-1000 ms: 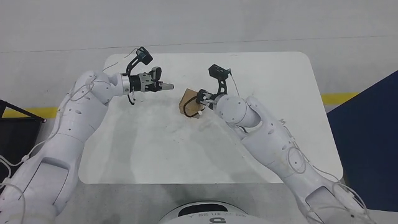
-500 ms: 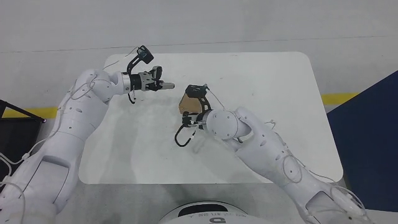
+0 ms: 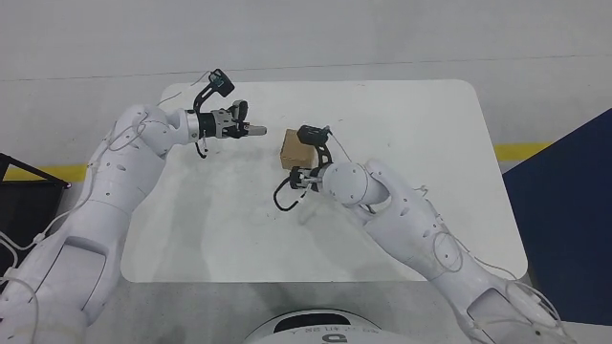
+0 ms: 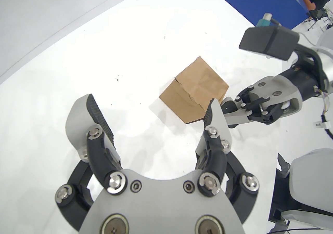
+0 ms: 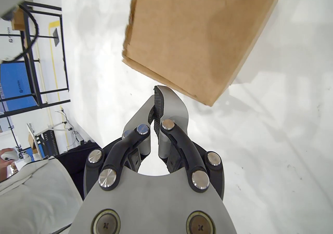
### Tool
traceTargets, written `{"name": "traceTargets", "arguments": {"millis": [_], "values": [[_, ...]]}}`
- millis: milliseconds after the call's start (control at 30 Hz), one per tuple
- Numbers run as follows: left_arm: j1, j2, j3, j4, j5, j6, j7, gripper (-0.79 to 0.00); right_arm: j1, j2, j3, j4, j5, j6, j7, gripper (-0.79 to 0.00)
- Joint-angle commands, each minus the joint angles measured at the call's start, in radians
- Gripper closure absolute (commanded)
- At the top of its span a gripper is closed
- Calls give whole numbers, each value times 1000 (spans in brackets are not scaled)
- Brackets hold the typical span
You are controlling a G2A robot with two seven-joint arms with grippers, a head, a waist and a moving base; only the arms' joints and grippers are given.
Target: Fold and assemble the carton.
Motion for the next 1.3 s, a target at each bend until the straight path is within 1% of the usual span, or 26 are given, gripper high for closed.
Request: {"name": "traceTargets", "arguments": {"millis": [0,100,200,300,433,567,633,667,800,867,933,1067,1267], "values": [[-2,-1,1,1,-1,2,1,-785,8,-2,-6,2,-8,12,9,0],[-9,-2,3,2,7,9,0,-785,14,-8,18,9,30,26,-37,0],[-29,-2,18,-9,116,86,-23,-785,11,-11,39,21,50,35,-84,0],[-47,-7,36,-16,207,171,-24,-785,-2,-5,67,7,51,40,-91,0],[-64,-22,56,-25,223,235,-13,-785,-55,13,148,-54,53,70,-120,0],[-97,-45,89,-31,233,279,-16,-785,-136,34,242,-148,52,79,-151,0],[-118,-60,108,-30,246,300,9,-785,-188,45,279,-210,43,75,-157,0],[-132,-67,124,-26,278,319,13,-785,-214,50,295,-241,35,73,-159,0],[-192,-105,195,6,396,399,13,-785,-318,69,349,-351,-7,63,-164,0],[-220,-127,231,25,435,416,7,-785,-365,77,374,-396,-20,54,-168,0],[-243,-151,264,49,451,413,-4,-785,-408,82,399,-434,-18,40,-174,0],[-278,-200,331,104,482,374,-16,-785,-481,92,446,-487,-6,6,-187,0],[-298,-271,412,185,508,291,3,-785,-565,103,505,-550,16,-47,-202,0]]}}
